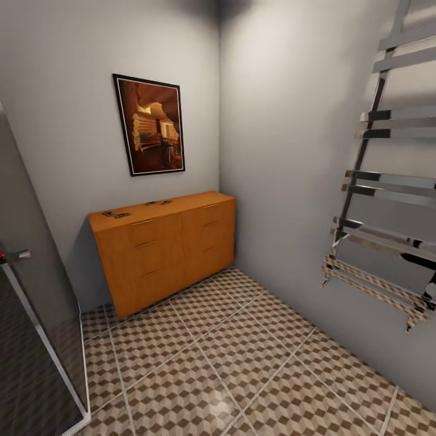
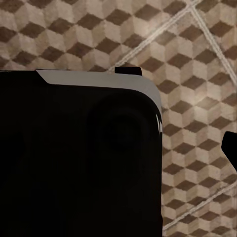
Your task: Take the four mousetraps from the cabinet in the bathroom and place them on the bathroom floor. Make sure all four end up on the same floor surface, and ensure that at least two of them are either under or directly next to the same bathroom sink.
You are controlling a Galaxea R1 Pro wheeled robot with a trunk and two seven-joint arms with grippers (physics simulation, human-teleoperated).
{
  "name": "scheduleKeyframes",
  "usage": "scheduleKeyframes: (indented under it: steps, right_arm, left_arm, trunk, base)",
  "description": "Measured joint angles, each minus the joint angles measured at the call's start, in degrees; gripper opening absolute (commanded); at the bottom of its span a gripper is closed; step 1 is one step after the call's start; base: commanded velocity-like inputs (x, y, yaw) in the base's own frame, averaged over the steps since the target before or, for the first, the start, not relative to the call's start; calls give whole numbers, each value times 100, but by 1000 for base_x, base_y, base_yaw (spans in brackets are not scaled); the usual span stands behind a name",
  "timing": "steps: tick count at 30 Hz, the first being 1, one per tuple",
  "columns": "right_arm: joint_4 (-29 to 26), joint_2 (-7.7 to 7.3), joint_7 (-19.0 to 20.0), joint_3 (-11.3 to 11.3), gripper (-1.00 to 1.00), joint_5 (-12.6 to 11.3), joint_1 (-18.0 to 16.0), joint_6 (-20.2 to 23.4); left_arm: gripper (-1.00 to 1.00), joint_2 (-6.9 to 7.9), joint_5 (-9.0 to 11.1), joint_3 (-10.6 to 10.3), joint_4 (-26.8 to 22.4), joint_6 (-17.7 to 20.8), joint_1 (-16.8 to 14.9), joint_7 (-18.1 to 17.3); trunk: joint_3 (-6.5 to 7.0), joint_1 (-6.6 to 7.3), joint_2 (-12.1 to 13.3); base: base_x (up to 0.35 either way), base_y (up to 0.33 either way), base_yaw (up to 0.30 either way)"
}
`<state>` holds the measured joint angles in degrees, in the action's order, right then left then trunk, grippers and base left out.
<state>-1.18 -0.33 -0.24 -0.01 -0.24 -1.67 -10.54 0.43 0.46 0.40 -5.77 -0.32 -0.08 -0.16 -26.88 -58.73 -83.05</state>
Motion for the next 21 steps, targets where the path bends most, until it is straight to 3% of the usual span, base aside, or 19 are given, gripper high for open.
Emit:
scheduleKeyframes:
  steps: [9,21]
  right_arm:
    - [-1,-1,0,0,100,0,2,1]
    - [-1,-1,2,0,100,0,1,1]
  left_arm:
    - [100,0,1,1,0,0,0,0]
    - [100,8,2,8,0,3,0,0]
  trunk:
    - [0,2,0]
    - [0,3,-1]
  base:
    - [92,0,27]
    - [303,0,2]
